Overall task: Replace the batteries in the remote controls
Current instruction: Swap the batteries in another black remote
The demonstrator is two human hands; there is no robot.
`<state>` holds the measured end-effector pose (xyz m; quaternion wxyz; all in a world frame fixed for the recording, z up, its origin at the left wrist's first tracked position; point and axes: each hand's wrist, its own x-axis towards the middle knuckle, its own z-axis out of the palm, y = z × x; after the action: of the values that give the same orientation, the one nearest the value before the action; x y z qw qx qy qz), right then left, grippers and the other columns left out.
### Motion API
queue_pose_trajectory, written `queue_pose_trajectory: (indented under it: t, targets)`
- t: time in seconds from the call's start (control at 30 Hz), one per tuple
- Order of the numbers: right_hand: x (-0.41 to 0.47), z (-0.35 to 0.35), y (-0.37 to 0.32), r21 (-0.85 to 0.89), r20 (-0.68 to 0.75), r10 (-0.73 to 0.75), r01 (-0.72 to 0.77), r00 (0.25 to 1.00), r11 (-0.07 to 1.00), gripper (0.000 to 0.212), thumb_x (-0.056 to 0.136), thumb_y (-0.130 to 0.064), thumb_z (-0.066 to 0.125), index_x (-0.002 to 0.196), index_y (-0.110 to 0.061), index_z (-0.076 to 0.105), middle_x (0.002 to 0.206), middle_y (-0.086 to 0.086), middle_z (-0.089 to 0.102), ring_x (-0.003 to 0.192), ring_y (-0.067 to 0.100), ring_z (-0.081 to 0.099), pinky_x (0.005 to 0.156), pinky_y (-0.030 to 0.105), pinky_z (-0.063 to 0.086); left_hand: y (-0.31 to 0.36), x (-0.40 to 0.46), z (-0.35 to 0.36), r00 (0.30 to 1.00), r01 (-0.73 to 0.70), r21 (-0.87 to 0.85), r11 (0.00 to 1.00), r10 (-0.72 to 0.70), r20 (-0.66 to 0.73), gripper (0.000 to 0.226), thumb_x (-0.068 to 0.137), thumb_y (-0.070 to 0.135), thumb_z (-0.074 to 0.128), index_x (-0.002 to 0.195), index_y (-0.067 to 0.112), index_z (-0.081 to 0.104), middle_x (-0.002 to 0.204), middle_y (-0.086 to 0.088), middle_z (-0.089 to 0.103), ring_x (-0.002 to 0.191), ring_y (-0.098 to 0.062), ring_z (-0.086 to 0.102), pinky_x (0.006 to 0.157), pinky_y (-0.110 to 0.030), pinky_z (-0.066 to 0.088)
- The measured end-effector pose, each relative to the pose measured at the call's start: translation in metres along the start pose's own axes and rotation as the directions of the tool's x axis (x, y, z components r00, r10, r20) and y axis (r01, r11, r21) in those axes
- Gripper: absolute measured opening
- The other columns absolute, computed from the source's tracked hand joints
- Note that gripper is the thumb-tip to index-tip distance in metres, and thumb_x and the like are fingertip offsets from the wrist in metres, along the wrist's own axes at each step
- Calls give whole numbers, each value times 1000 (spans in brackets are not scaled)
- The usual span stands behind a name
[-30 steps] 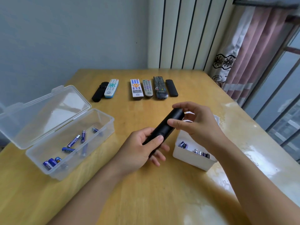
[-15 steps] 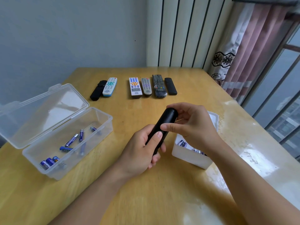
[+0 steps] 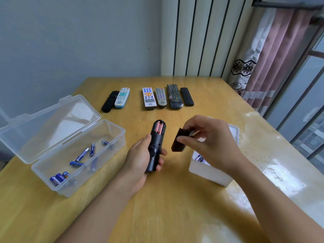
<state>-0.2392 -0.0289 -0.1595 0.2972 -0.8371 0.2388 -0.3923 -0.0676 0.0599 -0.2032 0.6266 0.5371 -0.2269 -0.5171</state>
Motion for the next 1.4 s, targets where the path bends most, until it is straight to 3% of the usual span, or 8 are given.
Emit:
queue_pose_trajectory:
  t: [0.1, 0.27, 0.33, 0.43, 0.53, 0.67, 1.0, 1.4]
  targets:
    - [-4, 8, -9, -106, 65, -199, 205, 978, 973, 16, 79, -12, 85, 84, -14, 71, 87, -5, 70, 79, 12, 67, 73, 25, 55, 2, 1, 0, 1000, -27, 11, 1000, 27, 2, 29, 109, 29, 41, 116, 14, 66, 65, -7, 67, 47, -17, 55, 39, -25, 42]
    - [-9, 11, -13, -212, 536, 92, 29, 839, 977, 25, 77, -51, 82, 87, -29, 78, 79, -18, 74, 75, 2, 68, 64, 17, 48, 3, -2, 0, 995, -95, 99, 991, 94, 12, 26, 108, 31, 43, 112, 20, 66, 70, -6, 69, 52, -15, 60, 45, -27, 48]
    - [-8, 9, -11, -148, 464, 80, -12, 882, 989, 21, 82, -46, 79, 86, -26, 79, 79, -15, 75, 75, 3, 69, 63, 15, 47, 3, -3, 1, 988, -155, 200, 968, 152, 33, 25, 108, 31, 44, 111, 20, 66, 72, -6, 70, 55, -16, 63, 47, -27, 50]
    - [-4, 8, -7, -171, 134, 59, -36, 989, 985, 17, 82, -37, 81, 93, -25, 76, 89, -14, 72, 84, 2, 65, 74, 22, 53, 0, -5, 5, 973, -226, 266, 937, 201, 115, 18, 108, 21, 44, 114, 16, 60, 81, -14, 72, 64, -23, 68, 52, -30, 55]
    - [-1, 7, -3, -165, -91, 62, -77, 994, 983, 30, 81, -33, 82, 108, -23, 74, 108, -13, 66, 98, 5, 64, 82, 25, 55, -4, -8, 6, 943, -314, 349, 883, 249, 220, 16, 107, 17, 45, 113, 22, 59, 81, -14, 71, 64, -24, 64, 53, -34, 53]
    - [-2, 11, 0, -130, -83, 77, -87, 994, 988, 30, 82, -22, 83, 111, -22, 73, 109, -12, 67, 99, 6, 65, 81, 29, 58, -12, -13, 9, 898, -433, 466, 771, 327, 293, 21, 106, 26, 47, 115, 40, 61, 75, -7, 67, 57, -18, 60, 49, -30, 50]
    - [-8, 26, -5, -63, -219, 129, -146, 967, 987, 19, 75, -13, 87, 91, -16, 78, 86, -19, 69, 83, 2, 71, 76, 13, 57, -15, -17, 13, 899, -438, 479, 761, 376, 224, 12, 106, 28, 50, 96, 28, 57, 69, -5, 68, 49, -19, 60, 42, -32, 49]
    - [-14, 40, -7, -179, -361, 31, -101, 932, 979, 18, 90, -7, 73, 99, -19, 82, 110, -6, 76, 100, 1, 68, 84, 21, 57, -15, -21, 20, 858, -503, 443, 742, 492, 148, 12, 105, 24, 52, 94, 21, 53, 68, -4, 70, 46, -19, 59, 39, -31, 47]
